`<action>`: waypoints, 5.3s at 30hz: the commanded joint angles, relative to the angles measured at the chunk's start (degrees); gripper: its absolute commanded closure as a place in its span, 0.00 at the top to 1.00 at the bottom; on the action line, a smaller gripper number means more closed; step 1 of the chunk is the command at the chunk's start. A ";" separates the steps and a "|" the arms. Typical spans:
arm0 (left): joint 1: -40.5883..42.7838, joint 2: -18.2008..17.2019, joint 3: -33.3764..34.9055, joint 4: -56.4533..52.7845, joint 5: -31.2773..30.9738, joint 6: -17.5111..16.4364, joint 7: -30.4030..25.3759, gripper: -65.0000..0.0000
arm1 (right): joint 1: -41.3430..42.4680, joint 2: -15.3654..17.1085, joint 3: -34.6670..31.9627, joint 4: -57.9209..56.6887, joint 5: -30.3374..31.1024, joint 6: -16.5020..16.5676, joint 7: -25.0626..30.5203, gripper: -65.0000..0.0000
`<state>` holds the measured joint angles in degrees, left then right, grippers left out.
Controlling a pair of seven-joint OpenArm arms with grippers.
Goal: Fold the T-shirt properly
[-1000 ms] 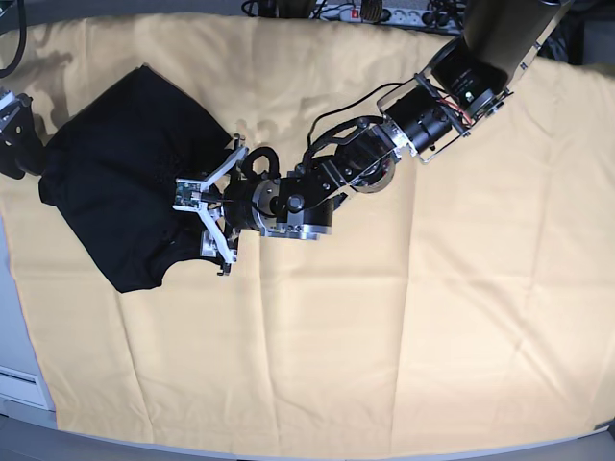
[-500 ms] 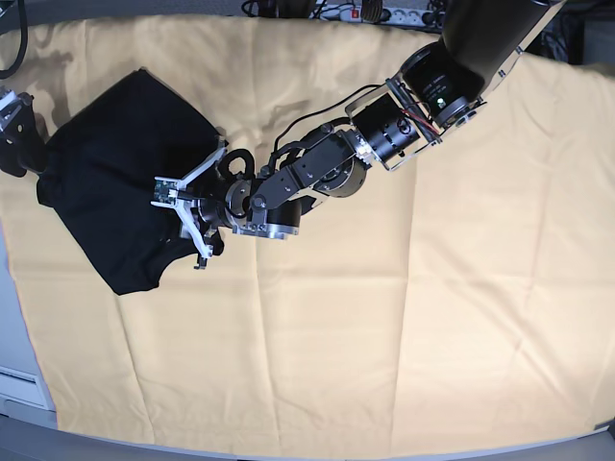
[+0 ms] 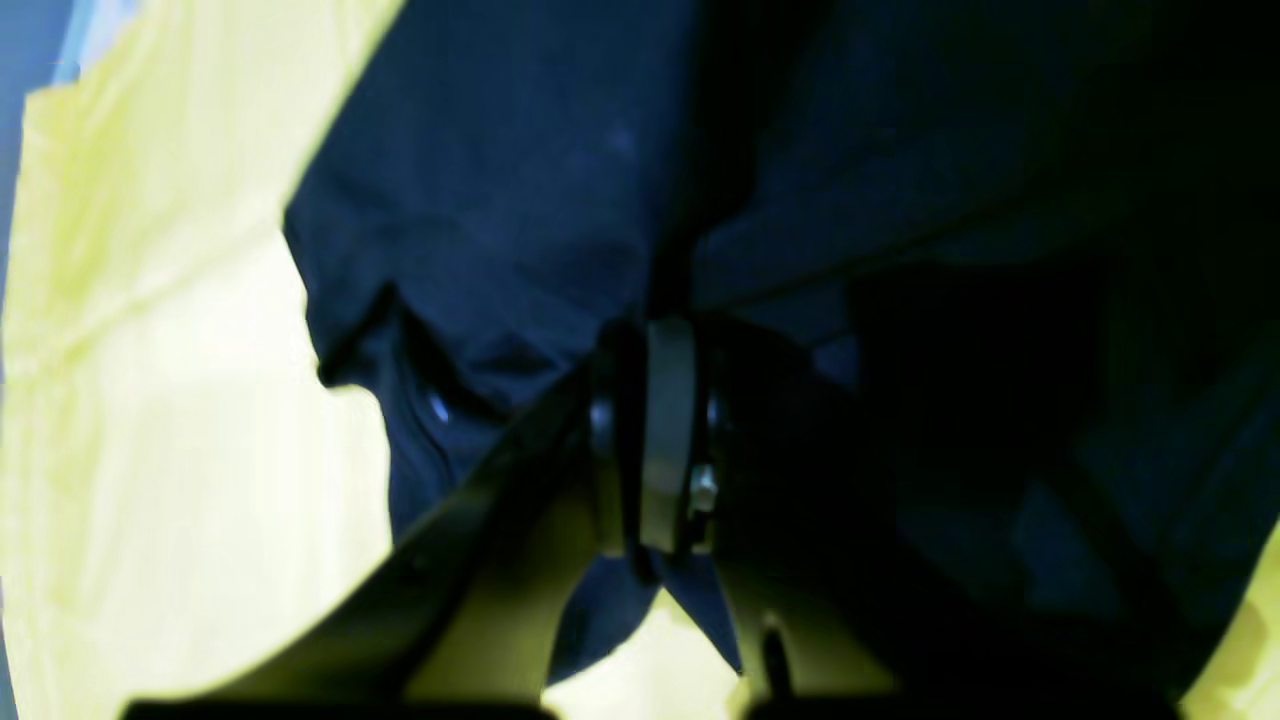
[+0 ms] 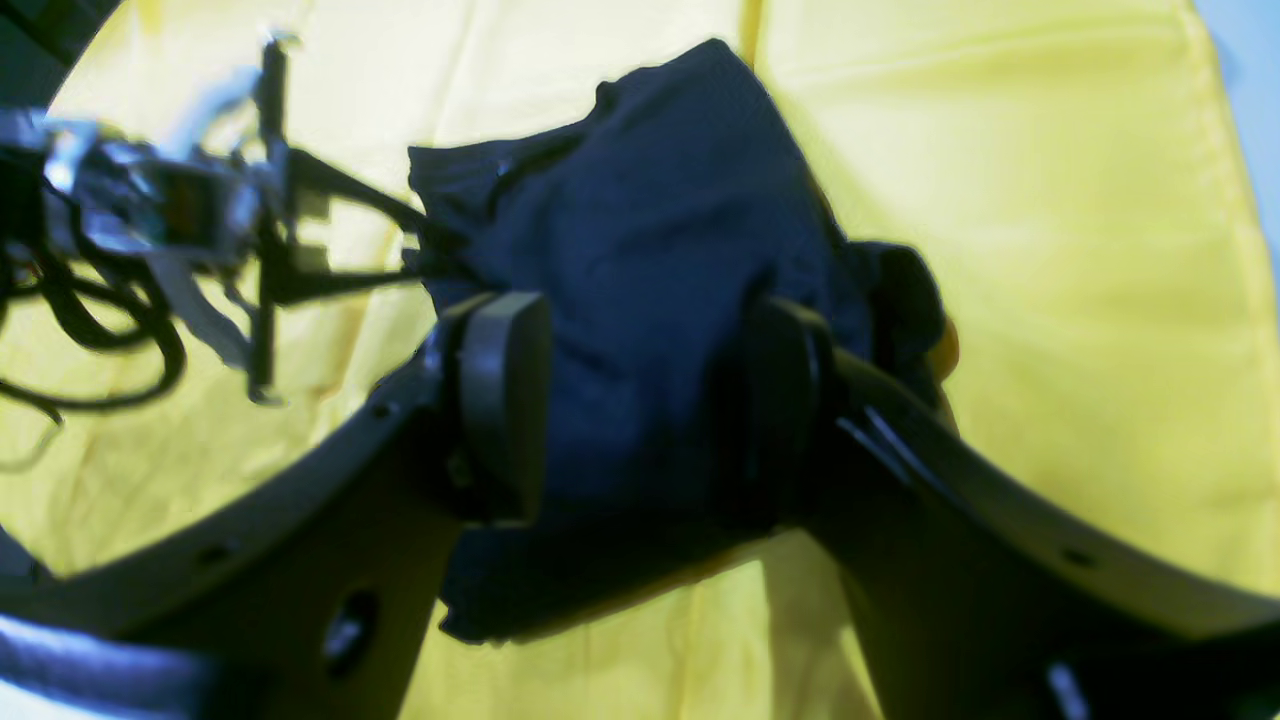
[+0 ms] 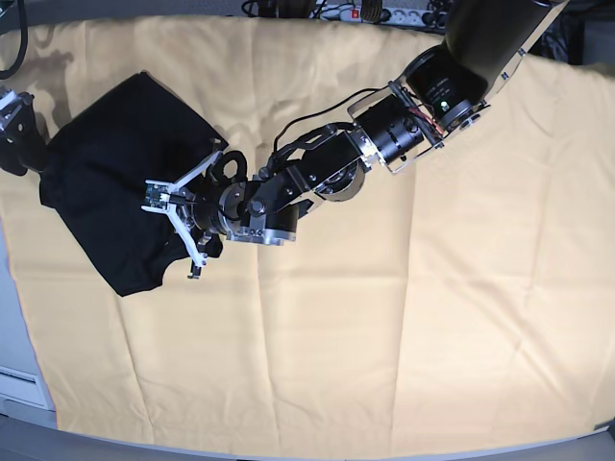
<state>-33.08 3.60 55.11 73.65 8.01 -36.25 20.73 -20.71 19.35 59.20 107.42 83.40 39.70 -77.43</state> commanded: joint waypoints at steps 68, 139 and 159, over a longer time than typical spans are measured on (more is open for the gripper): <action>-0.70 -0.50 -0.37 1.22 -6.16 -3.75 -1.42 0.00 | -3.76 2.29 0.22 -16.41 -14.23 0.30 17.88 0.00; 0.87 -2.82 -18.36 15.39 0.52 48.74 24.87 0.68 | -0.50 8.22 -16.65 -5.40 -0.74 0.30 11.47 0.00; 5.33 -12.41 -24.87 17.11 -5.73 41.31 30.21 0.68 | 18.51 12.28 -51.98 -7.98 -47.34 0.30 33.38 0.00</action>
<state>-26.04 -9.28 30.68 89.69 1.91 4.86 51.99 -3.60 30.39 6.50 98.59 34.81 40.10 -45.60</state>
